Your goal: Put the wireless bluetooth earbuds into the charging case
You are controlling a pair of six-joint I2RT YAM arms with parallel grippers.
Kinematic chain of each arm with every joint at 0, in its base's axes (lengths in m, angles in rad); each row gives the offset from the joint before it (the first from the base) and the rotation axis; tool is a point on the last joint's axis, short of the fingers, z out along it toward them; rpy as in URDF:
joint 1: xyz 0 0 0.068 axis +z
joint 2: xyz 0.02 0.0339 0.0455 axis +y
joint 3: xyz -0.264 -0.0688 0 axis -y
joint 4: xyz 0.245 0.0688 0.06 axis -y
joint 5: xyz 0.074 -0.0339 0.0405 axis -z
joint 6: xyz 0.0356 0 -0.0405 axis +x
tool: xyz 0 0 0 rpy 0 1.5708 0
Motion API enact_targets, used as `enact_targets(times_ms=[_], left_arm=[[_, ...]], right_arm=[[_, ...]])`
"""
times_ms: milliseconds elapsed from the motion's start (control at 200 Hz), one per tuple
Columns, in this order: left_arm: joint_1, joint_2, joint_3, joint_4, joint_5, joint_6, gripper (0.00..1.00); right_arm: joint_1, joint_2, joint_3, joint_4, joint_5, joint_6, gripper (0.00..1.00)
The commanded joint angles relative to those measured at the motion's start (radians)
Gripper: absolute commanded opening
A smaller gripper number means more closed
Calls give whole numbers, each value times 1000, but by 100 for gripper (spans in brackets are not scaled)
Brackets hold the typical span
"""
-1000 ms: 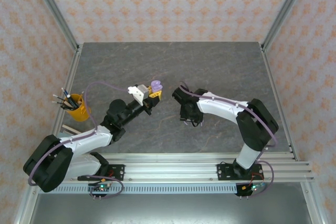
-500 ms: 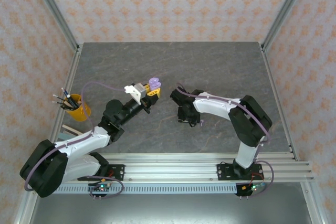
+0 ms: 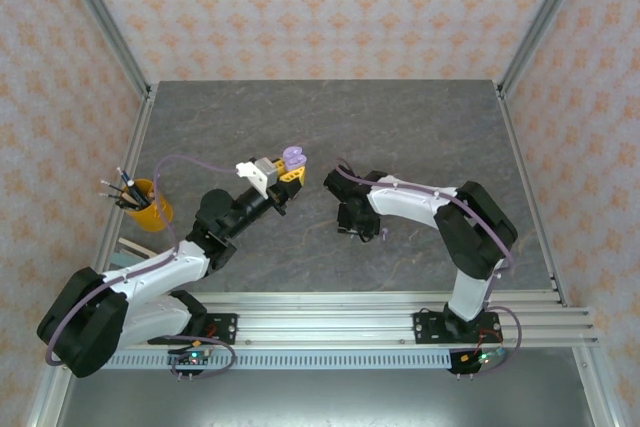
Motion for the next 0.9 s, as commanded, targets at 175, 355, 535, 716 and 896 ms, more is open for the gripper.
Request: enact_targets(times_ms=[175, 355, 535, 716, 896], left_arm=[[-8, -18, 38, -10, 21, 3, 0], [-8, -19, 39, -11, 23, 3, 0], [-7, -19, 39, -14, 24, 1, 0], [-8, -19, 41, -15, 26, 0, 0], [-8, -19, 43, -17, 27, 0, 0]], right_arm=[[3, -36, 50, -41, 54, 89, 40], [4, -17, 52, -56, 55, 108, 38], [4, -7, 40, -59, 62, 121, 37], [3, 2, 29, -51, 56, 124, 36], [2, 14, 23, -46, 47, 129, 36]])
